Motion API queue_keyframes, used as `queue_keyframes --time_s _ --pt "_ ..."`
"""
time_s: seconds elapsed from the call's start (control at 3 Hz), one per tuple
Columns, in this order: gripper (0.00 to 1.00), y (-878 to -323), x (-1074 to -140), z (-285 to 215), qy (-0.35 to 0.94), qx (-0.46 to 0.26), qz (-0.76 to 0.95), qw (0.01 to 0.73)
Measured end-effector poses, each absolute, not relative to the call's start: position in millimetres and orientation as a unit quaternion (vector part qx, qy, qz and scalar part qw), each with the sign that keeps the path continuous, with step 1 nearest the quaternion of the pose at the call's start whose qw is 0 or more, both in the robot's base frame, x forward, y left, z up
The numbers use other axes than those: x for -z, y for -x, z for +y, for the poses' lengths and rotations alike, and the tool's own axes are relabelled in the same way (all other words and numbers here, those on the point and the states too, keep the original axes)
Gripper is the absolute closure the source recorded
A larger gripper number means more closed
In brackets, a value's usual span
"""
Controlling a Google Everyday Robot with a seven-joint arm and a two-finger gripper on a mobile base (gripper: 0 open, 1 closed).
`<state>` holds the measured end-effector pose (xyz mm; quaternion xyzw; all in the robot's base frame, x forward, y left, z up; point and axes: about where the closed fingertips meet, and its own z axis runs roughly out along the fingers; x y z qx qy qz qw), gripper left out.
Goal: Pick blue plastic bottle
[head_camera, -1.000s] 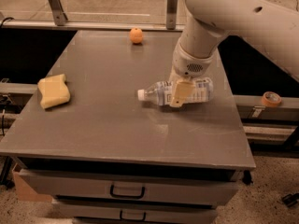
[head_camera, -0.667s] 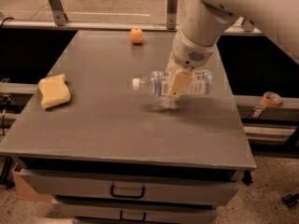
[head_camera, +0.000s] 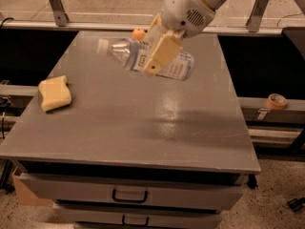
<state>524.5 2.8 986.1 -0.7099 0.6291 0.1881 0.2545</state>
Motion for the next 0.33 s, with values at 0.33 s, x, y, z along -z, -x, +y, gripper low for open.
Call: queue_keyframes --time_s 0.33 --pt "1.0 -519.5 -996.9 11.9 0.709 -0.206 0.62 0.267"
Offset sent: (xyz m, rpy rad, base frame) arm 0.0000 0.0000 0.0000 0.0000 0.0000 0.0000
